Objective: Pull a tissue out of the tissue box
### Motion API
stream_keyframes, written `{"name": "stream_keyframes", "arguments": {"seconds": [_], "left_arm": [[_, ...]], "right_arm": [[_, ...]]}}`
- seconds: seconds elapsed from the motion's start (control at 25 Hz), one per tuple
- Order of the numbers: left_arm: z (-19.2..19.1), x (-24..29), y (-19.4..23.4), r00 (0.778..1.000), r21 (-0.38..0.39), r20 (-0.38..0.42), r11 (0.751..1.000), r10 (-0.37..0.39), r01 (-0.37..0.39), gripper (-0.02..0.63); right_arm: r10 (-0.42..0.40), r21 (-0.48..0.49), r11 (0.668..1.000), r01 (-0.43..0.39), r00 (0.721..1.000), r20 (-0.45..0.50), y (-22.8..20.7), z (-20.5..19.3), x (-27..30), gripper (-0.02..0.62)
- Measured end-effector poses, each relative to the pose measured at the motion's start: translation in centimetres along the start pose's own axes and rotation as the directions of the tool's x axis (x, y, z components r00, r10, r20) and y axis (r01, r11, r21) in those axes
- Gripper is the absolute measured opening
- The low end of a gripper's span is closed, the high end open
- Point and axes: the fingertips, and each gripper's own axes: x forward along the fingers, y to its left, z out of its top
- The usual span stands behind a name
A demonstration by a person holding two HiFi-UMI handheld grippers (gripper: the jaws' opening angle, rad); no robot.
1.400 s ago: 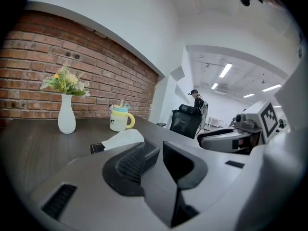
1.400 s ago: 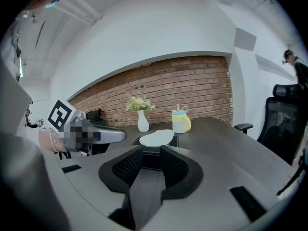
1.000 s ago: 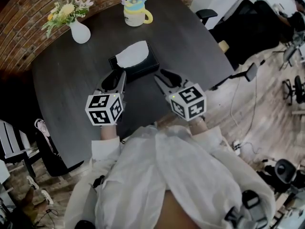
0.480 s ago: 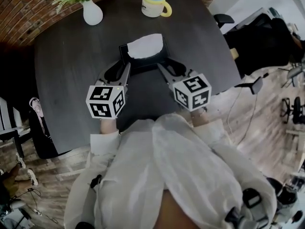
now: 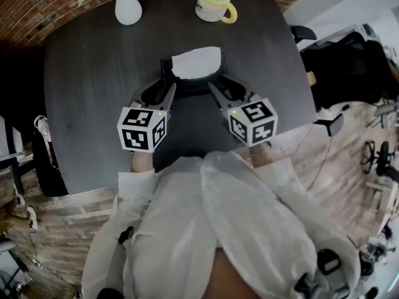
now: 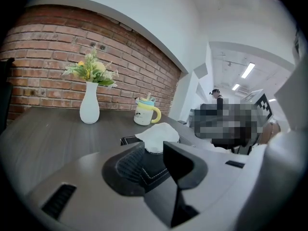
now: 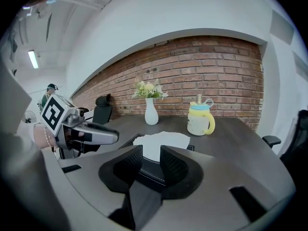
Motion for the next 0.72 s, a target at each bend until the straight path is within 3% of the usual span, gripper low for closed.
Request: {"name": "stream_keyframes", "arguments": {"seconds": [0.44,0.72], "left_arm": [[0.5,2.4,0.3,0.998,-0.033,-0.026,0.997,0.064,-0.065,0.100],[-0.6,2.5,0.3,0.990,-0.006,-0.101,0.996,0.093,-0.094,0.107]], "right_arm": [[0.050,0.027,0.998,-0.049,0.998,-0.035,-4.4,-0.5,0.9,0.107],[0.075,0.034,0.997,-0.073,0.996,-0.047,-6.2,-0.4,1.8,0.107]]}}
